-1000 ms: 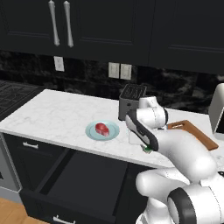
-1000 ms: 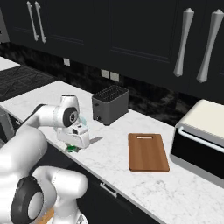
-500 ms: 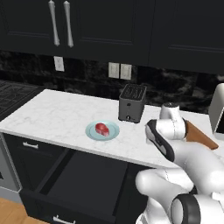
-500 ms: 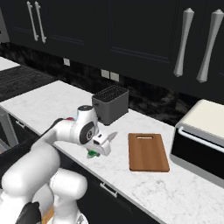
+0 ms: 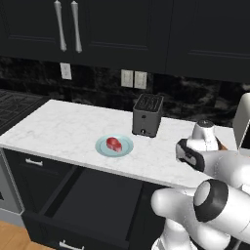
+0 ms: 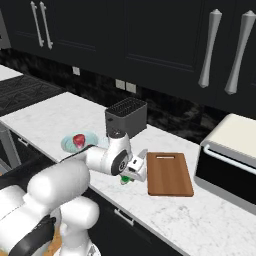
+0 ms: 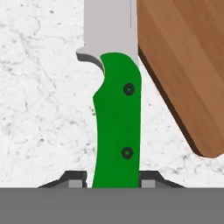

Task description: Pick up the knife from the drawer and place it on the cutting board. Then place the meat from the plate to the cutting board.

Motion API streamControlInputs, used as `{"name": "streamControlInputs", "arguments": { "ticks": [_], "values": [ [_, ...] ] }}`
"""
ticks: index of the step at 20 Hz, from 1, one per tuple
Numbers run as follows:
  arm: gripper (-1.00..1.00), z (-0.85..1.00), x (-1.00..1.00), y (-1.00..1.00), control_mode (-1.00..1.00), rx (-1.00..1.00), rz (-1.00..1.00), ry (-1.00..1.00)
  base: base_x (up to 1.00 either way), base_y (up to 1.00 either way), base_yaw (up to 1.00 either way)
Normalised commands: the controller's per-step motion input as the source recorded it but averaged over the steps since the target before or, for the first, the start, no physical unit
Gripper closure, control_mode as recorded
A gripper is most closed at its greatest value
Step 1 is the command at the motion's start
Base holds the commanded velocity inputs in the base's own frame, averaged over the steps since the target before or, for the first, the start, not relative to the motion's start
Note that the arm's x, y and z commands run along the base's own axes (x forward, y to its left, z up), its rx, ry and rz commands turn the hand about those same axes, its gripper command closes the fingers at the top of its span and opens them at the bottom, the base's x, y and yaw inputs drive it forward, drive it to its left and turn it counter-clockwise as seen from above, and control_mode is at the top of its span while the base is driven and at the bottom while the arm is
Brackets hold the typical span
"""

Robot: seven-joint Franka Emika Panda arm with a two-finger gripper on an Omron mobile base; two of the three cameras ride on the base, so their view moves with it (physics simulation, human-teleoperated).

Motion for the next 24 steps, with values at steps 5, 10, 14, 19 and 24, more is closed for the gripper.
{"name": "streamControlInputs", "arguments": {
  "ticks": [5,10,14,19,24],
  "values": [
    [1.0,0.0,0.43,-0.69,-1.0,0.0,0.0,0.18,0.0,0.0,0.0],
    [1.0,0.0,0.33,-0.68,-1.0,0.0,0.01,0.09,0.0,0.0,0.0],
    [1.0,-0.09,0.31,-0.53,-1.0,0.0,0.07,0.0,0.0,0.0,0.0],
    [1.0,-0.56,0.42,-0.34,-1.0,0.0,0.11,-0.04,0.0,0.0,0.0],
    [-1.0,-0.26,0.27,-0.35,-1.0,0.0,0.14,-0.01,0.0,0.0,0.0]
  ]
}}
